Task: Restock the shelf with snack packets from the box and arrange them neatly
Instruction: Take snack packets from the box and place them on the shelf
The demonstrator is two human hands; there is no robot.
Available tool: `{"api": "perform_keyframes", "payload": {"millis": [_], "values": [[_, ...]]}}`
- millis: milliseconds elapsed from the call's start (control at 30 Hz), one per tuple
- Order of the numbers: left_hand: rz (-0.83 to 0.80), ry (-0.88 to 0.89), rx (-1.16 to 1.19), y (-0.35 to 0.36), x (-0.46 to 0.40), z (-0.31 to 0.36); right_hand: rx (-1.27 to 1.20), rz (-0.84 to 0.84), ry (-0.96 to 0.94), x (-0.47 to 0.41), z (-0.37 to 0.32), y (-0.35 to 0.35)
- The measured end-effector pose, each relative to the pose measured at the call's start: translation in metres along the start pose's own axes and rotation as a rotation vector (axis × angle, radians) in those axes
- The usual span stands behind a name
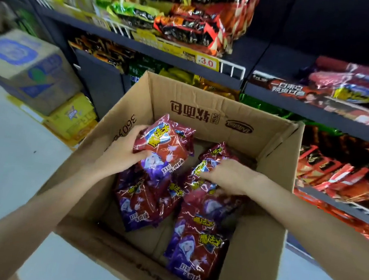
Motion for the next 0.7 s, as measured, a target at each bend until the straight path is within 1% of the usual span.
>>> {"api": "perform_keyframes", "payload": {"millis": [100, 167, 233, 334, 434, 500, 600, 667, 700], "values": [[0.214, 0.052, -0.005, -0.021, 0.018, 0.035, -0.240, 0.328, 0.163, 0.053, 0.021, -0.045], [0.301, 0.090, -0.010, -0.029, 0.028, 0.065, -0.431, 0.551, 0.285, 0.096, 0.036, -0.066], [0.383, 0.128, -0.023, -0.032, 0.034, 0.099, -0.620, 0.766, 0.353, 0.143, 0.052, -0.082], [0.526, 0.237, -0.105, -0.032, 0.035, 0.158, -0.872, 0.924, 0.436, 0.206, 0.080, -0.095], [0.658, 0.349, -0.209, -0.028, 0.031, 0.221, -1.015, 1.128, 0.539, 0.265, 0.115, -0.102], [0.744, 0.441, -0.311, -0.021, 0.024, 0.261, -1.008, 1.259, 0.625, 0.301, 0.137, -0.106], [0.843, 0.544, -0.480, -0.013, 0.005, 0.308, -0.829, 1.435, 0.746, 0.342, 0.165, -0.114], [0.873, 0.586, -0.513, -0.011, -0.013, 0.336, -0.655, 1.471, 0.798, 0.354, 0.188, -0.122], [0.881, 0.615, -0.528, -0.010, -0.022, 0.349, -0.555, 1.448, 0.825, 0.355, 0.201, -0.125]]}}
Point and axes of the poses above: each hand's wrist, its own x-axis away from the middle knuckle, its own y-axis out of the palm, z = x × y, the point moved 2 cm from there along -x, towards the middle knuckle, and after that the axes turned 1 degree about -z, right-handed, at the moved point
